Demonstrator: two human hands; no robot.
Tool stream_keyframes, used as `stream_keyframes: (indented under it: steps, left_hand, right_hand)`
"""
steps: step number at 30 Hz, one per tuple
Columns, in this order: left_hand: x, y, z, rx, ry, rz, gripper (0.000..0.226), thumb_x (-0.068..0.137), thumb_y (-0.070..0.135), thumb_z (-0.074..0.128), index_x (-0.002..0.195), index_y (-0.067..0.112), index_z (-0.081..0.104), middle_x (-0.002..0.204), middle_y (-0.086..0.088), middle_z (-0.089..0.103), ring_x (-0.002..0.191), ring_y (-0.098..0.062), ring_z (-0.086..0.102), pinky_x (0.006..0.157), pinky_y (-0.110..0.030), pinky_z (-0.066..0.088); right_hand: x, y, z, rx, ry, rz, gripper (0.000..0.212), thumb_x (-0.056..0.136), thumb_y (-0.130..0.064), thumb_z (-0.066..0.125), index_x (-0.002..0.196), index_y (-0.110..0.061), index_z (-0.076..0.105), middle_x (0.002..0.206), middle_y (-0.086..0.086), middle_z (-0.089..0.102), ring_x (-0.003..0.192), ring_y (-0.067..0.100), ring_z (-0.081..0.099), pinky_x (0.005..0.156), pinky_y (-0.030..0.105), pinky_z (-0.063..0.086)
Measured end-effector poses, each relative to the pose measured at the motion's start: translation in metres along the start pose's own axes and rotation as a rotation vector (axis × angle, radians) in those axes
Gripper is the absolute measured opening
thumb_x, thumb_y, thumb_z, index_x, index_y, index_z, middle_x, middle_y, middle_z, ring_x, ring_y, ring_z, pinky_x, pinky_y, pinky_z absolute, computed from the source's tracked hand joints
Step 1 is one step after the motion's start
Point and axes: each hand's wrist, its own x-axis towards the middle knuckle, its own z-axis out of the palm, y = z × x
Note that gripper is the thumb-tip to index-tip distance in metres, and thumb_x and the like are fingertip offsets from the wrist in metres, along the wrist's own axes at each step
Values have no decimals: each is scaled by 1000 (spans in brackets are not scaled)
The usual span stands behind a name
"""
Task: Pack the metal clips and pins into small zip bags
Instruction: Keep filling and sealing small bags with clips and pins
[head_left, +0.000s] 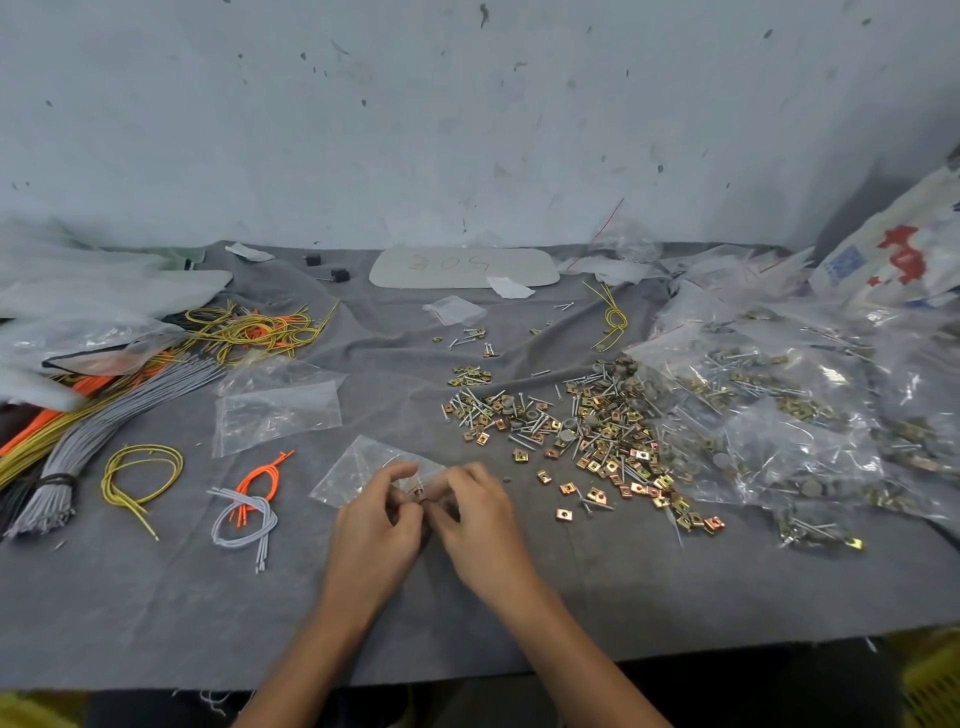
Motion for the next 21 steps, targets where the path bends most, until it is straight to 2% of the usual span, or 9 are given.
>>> stream_keyframes:
  steps: [3,6,8,10,12,13,15,18,21]
  left_hand:
    - [0,0,0,-5,14,1,42,85,2,61,115,32,65,74,13,65,69,-7,62,75,-40,54]
    - [0,1,-1,-23,37,-5,38,83,15,58,116,30,67,73,9,66,71,-10,64,75,-42,54]
    - [1,-1,0,-19,38,5,35,86,10,59,116,27,67,72,6,66,71,-17,64,74,-43,54]
    - [2,-2,2,-15,40,8,35,90,2,60,115,25,68,70,2,65,70,-21,63,74,-44,52]
    - [2,-3,3,-16,39,1,35,91,1,59,114,25,68,70,1,65,71,-22,63,74,-44,51]
    - [2,-3,4,-14,38,-2,35,91,1,59,114,26,67,71,1,65,71,-22,63,74,-44,51]
    - [2,-3,3,-12,43,-7,35,91,2,59,112,29,67,71,2,64,69,-19,63,72,-41,51]
    - [3,-3,4,-22,47,-6,35,91,3,60,112,30,67,71,1,64,69,-20,63,71,-41,51]
    - [3,-3,4,-37,42,-8,35,91,2,60,113,29,66,71,0,64,68,-21,63,71,-42,51]
  right_hand:
    - [0,-2,-1,-106,-63,-99,22,95,-17,57,112,-26,68,112,-11,65,104,16,56,94,35,44]
    - [1,-4,-10,114,-140,-115,32,94,-6,53,118,-23,66,114,-9,71,107,8,65,94,28,50]
    - [8,2,-27,174,-107,-65,29,96,-7,55,119,-22,65,111,-10,72,104,0,66,92,23,52]
    - [23,17,-52,64,-27,-54,24,95,-9,59,113,-23,68,105,-14,71,96,-2,65,87,21,52]
    - [46,37,-85,-130,52,1,21,95,-10,60,106,-22,72,102,-13,68,91,1,61,87,27,51]
    - [57,46,-102,-240,63,47,20,95,-11,60,106,-22,73,105,-9,69,96,7,60,90,31,50]
    - [77,64,-130,-480,-39,130,21,97,-17,59,113,-23,71,119,0,68,112,20,59,97,35,47]
    - [91,79,-151,-702,-356,202,31,98,-30,58,129,-30,63,133,2,63,125,27,54,103,37,45]
    - [93,82,-152,-768,-419,204,31,100,-40,54,130,-35,60,130,1,65,123,28,55,100,38,45]
